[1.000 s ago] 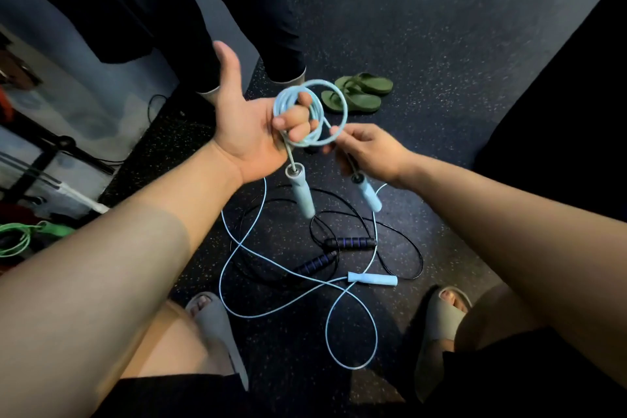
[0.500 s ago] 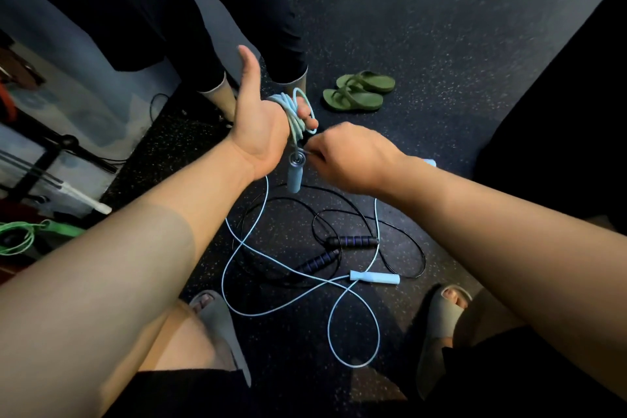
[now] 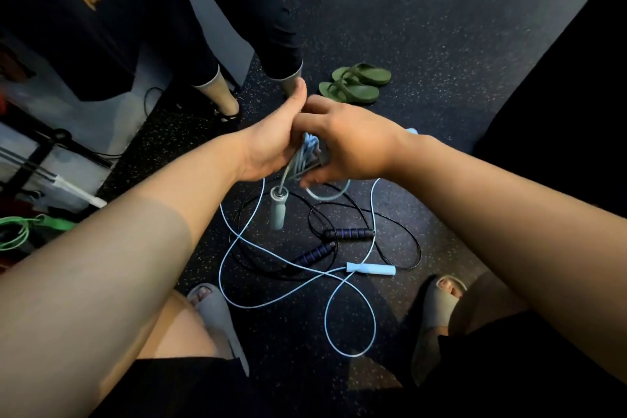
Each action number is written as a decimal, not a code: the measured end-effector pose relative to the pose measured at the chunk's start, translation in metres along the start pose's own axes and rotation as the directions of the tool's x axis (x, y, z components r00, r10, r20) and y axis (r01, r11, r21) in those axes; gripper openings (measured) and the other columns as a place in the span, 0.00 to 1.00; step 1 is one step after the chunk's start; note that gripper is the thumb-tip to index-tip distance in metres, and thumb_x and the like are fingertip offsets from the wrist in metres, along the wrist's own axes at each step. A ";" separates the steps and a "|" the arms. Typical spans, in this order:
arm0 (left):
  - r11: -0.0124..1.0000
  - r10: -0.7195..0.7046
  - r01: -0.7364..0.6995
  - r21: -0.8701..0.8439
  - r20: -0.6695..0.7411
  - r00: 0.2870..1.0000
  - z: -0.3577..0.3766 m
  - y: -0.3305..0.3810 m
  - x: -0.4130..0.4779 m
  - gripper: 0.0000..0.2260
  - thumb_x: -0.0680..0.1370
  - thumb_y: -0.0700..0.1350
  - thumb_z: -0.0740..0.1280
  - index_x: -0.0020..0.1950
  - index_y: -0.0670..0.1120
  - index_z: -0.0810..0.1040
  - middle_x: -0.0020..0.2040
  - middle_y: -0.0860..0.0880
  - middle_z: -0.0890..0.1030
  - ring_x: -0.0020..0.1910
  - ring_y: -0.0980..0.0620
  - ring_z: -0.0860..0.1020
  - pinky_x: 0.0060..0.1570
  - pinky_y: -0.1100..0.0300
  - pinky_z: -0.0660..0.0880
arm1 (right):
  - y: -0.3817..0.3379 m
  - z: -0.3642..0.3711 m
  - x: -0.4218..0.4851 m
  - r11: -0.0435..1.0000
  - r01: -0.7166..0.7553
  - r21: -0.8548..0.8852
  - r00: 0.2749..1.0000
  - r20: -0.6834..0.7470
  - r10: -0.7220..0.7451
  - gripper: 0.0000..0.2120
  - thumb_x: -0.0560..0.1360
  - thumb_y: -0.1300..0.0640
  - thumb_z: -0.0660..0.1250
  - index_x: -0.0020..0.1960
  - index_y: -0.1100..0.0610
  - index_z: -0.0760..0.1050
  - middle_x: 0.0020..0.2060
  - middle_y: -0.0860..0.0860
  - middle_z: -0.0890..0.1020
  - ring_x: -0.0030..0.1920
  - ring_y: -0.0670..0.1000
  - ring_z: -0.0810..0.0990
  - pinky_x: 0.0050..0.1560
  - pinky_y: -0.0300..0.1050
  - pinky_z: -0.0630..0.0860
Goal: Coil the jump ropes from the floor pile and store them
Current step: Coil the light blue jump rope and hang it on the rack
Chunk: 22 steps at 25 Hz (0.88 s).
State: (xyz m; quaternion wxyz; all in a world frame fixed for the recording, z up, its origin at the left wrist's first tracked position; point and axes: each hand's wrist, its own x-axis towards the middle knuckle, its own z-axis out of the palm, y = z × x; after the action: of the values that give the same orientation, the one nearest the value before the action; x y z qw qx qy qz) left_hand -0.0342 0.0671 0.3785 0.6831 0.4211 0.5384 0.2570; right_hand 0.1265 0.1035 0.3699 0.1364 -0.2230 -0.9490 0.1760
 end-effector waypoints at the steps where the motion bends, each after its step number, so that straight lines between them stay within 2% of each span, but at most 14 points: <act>1: 0.999 -0.042 0.041 0.011 0.053 0.998 0.002 0.000 -0.003 0.40 0.78 0.72 0.39 0.66 0.48 0.77 0.58 0.43 0.85 0.53 0.48 0.84 0.45 0.58 0.80 | 0.002 0.000 -0.003 0.998 -0.019 0.065 1.000 0.007 0.018 0.28 0.63 0.40 0.79 0.54 0.56 0.77 0.52 0.52 0.77 0.47 0.50 0.77 0.48 0.46 0.76; 2: 0.995 -0.096 0.094 0.024 0.109 0.989 0.004 0.001 -0.006 0.42 0.76 0.73 0.39 0.64 0.47 0.79 0.55 0.42 0.85 0.48 0.47 0.84 0.44 0.57 0.80 | 0.003 0.000 -0.005 0.990 -0.031 0.134 1.000 0.007 0.030 0.28 0.63 0.38 0.78 0.52 0.55 0.77 0.48 0.50 0.78 0.45 0.48 0.77 0.46 0.45 0.76; 4: 0.983 -0.180 0.170 0.065 0.188 0.966 0.005 0.001 -0.009 0.47 0.73 0.76 0.37 0.52 0.47 0.86 0.42 0.43 0.85 0.35 0.48 0.80 0.40 0.57 0.76 | 0.003 0.000 -0.007 0.969 -0.057 0.241 0.998 -0.006 0.060 0.25 0.64 0.36 0.77 0.48 0.55 0.79 0.43 0.49 0.81 0.41 0.48 0.78 0.43 0.48 0.76; 5: 0.982 -0.188 0.177 0.072 0.203 0.961 0.005 0.001 -0.010 0.47 0.72 0.77 0.37 0.45 0.47 0.87 0.35 0.44 0.82 0.30 0.49 0.77 0.36 0.58 0.74 | 0.004 0.001 -0.007 0.957 -0.079 0.280 0.997 -0.002 0.083 0.24 0.65 0.36 0.77 0.47 0.55 0.79 0.41 0.49 0.82 0.40 0.49 0.79 0.42 0.50 0.77; 6: 0.984 -0.179 0.170 0.060 0.212 0.961 0.005 0.001 -0.009 0.47 0.72 0.77 0.38 0.41 0.47 0.86 0.32 0.46 0.79 0.28 0.50 0.73 0.33 0.59 0.72 | 0.004 0.001 -0.006 0.945 -0.108 0.310 0.994 0.020 0.107 0.24 0.65 0.36 0.77 0.47 0.55 0.78 0.41 0.49 0.83 0.40 0.50 0.80 0.42 0.52 0.77; 8: 0.988 -0.152 0.143 0.059 0.219 0.964 0.002 -0.002 -0.005 0.44 0.71 0.78 0.42 0.44 0.46 0.85 0.31 0.45 0.75 0.26 0.51 0.70 0.29 0.60 0.69 | 0.004 0.001 -0.004 0.926 -0.155 0.345 0.987 0.093 0.131 0.24 0.65 0.38 0.78 0.49 0.55 0.77 0.41 0.49 0.83 0.41 0.51 0.81 0.44 0.54 0.78; 10: 0.981 -0.152 0.119 0.156 0.225 0.962 -0.003 -0.006 0.000 0.42 0.69 0.80 0.46 0.41 0.47 0.85 0.30 0.45 0.70 0.24 0.52 0.67 0.25 0.63 0.66 | 0.005 0.001 -0.004 0.926 -0.163 0.340 0.982 0.144 0.120 0.24 0.66 0.40 0.78 0.51 0.54 0.76 0.43 0.48 0.83 0.43 0.50 0.82 0.47 0.53 0.78; 12: 0.973 -0.131 0.071 0.221 0.269 0.954 -0.008 -0.009 0.002 0.39 0.62 0.81 0.59 0.37 0.45 0.81 0.28 0.47 0.70 0.25 0.54 0.68 0.26 0.66 0.67 | 0.007 -0.002 -0.003 0.934 -0.193 0.302 0.974 0.170 0.147 0.23 0.65 0.40 0.78 0.51 0.53 0.76 0.43 0.47 0.84 0.44 0.50 0.82 0.47 0.52 0.79; 14: 0.975 -0.057 -0.012 0.220 0.306 0.950 -0.011 -0.008 0.000 0.30 0.59 0.73 0.73 0.36 0.45 0.78 0.28 0.51 0.73 0.27 0.58 0.71 0.29 0.67 0.70 | 0.013 -0.009 -0.002 0.919 -0.266 0.292 0.958 0.186 0.218 0.23 0.64 0.41 0.79 0.50 0.52 0.77 0.42 0.50 0.83 0.43 0.52 0.81 0.46 0.52 0.79; 15: 0.973 -0.013 -0.058 0.222 0.307 0.952 -0.013 -0.007 0.001 0.25 0.61 0.66 0.77 0.37 0.45 0.78 0.29 0.53 0.74 0.28 0.59 0.72 0.31 0.68 0.71 | 0.016 -0.012 -0.003 0.902 -0.291 0.318 0.951 0.194 0.239 0.21 0.65 0.44 0.80 0.51 0.52 0.77 0.43 0.51 0.84 0.42 0.52 0.81 0.45 0.51 0.79; 17: 0.961 0.056 -0.133 0.244 0.300 0.952 -0.016 -0.005 0.002 0.15 0.68 0.48 0.80 0.42 0.44 0.77 0.32 0.54 0.77 0.32 0.61 0.75 0.36 0.69 0.72 | 0.023 -0.017 -0.006 0.849 -0.320 0.420 0.945 0.205 0.255 0.17 0.68 0.54 0.79 0.53 0.54 0.78 0.44 0.50 0.84 0.41 0.47 0.81 0.47 0.47 0.79; 19: 0.957 0.116 -0.185 0.223 0.291 0.950 -0.021 -0.003 0.004 0.11 0.71 0.36 0.75 0.44 0.43 0.74 0.36 0.53 0.75 0.36 0.60 0.74 0.42 0.67 0.72 | 0.028 -0.020 -0.010 0.781 -0.349 0.518 0.937 0.187 0.295 0.13 0.70 0.61 0.77 0.53 0.58 0.79 0.42 0.47 0.84 0.40 0.42 0.79 0.45 0.42 0.78; 21: 0.968 0.163 -0.200 0.148 0.231 0.959 -0.024 -0.001 0.005 0.12 0.73 0.32 0.71 0.52 0.42 0.74 0.40 0.52 0.76 0.40 0.59 0.76 0.46 0.66 0.74 | 0.033 -0.021 -0.014 0.700 -0.371 0.610 0.922 0.151 0.357 0.11 0.72 0.61 0.75 0.53 0.61 0.79 0.40 0.48 0.83 0.38 0.43 0.78 0.42 0.42 0.77; 22: 0.969 0.182 -0.208 0.133 0.186 0.966 -0.025 0.000 0.006 0.14 0.74 0.30 0.70 0.57 0.42 0.75 0.43 0.51 0.79 0.43 0.58 0.78 0.49 0.65 0.76 | 0.036 -0.020 -0.015 0.648 -0.379 0.660 0.910 0.138 0.391 0.13 0.73 0.59 0.74 0.54 0.63 0.79 0.41 0.51 0.84 0.40 0.45 0.79 0.43 0.45 0.77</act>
State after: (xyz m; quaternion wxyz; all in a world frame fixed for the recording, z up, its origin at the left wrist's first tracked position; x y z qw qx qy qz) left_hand -0.0566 0.0793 0.3742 0.6643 0.5435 0.4513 0.2442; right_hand 0.1593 0.1320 0.3708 0.1753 -0.3560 -0.7494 0.5300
